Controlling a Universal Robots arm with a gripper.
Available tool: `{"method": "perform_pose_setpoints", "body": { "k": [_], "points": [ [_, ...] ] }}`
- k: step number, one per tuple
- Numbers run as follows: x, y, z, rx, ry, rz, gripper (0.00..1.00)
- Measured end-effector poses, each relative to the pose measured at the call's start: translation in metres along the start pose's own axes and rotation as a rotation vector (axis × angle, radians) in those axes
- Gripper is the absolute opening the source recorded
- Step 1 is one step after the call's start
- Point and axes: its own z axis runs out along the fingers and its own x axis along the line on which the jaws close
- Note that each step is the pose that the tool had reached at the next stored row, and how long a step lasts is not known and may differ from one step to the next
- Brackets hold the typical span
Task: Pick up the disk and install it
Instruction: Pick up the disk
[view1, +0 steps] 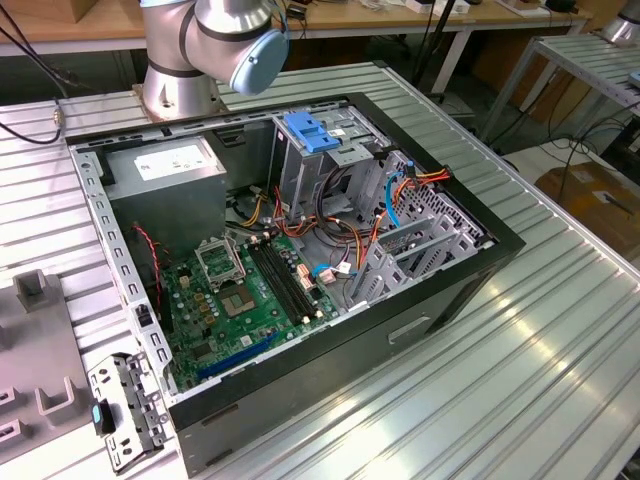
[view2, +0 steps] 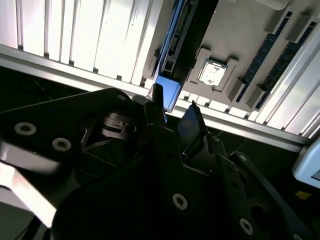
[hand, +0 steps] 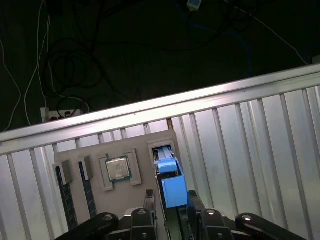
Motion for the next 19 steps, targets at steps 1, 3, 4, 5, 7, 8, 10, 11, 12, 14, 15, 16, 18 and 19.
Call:
{"method": "perform_pose_setpoints", "body": {
  "k": [1, 3, 4, 5, 7, 8, 10, 11, 12, 14, 15, 16, 18, 19],
  "points": [
    [0.0, 0.0, 0.0, 0.0, 0.0, 0.0, 0.36],
    [0.0, 0.0, 0.0001, 0.0002, -0.0001, 0.0, 0.42],
    [0.0, 0.0, 0.0001, 0.0002, -0.0001, 0.0, 0.42],
    [0.0, 0.0, 0.0001, 0.0003, -0.0001, 0.0, 0.42],
    [0.0, 0.0, 0.0002, 0.0003, -0.0002, 0.0, 0.42],
    [0.0, 0.0, 0.0001, 0.0004, -0.0002, 0.0, 0.42],
    [0.0, 0.0, 0.0001, 0.0004, -0.0002, 0.0, 0.42],
    [0.0, 0.0, 0.0001, 0.0004, -0.0002, 0.0, 0.42],
    [0.0, 0.0, 0.0002, 0.0005, -0.0002, 0.0, 0.42],
    [0.0, 0.0, 0.0001, 0.0005, -0.0002, 0.0, 0.42],
    [0.0, 0.0, 0.0002, 0.0005, -0.0002, 0.0, 0.42],
    [0.0, 0.0, 0.0001, 0.0005, -0.0002, 0.0, 0.42],
    [0.0, 0.0, 0.0002, 0.0005, -0.0002, 0.0, 0.42],
    [0.0, 0.0, 0.0001, 0.0005, -0.0002, 0.0, 0.44]
  ]
}}
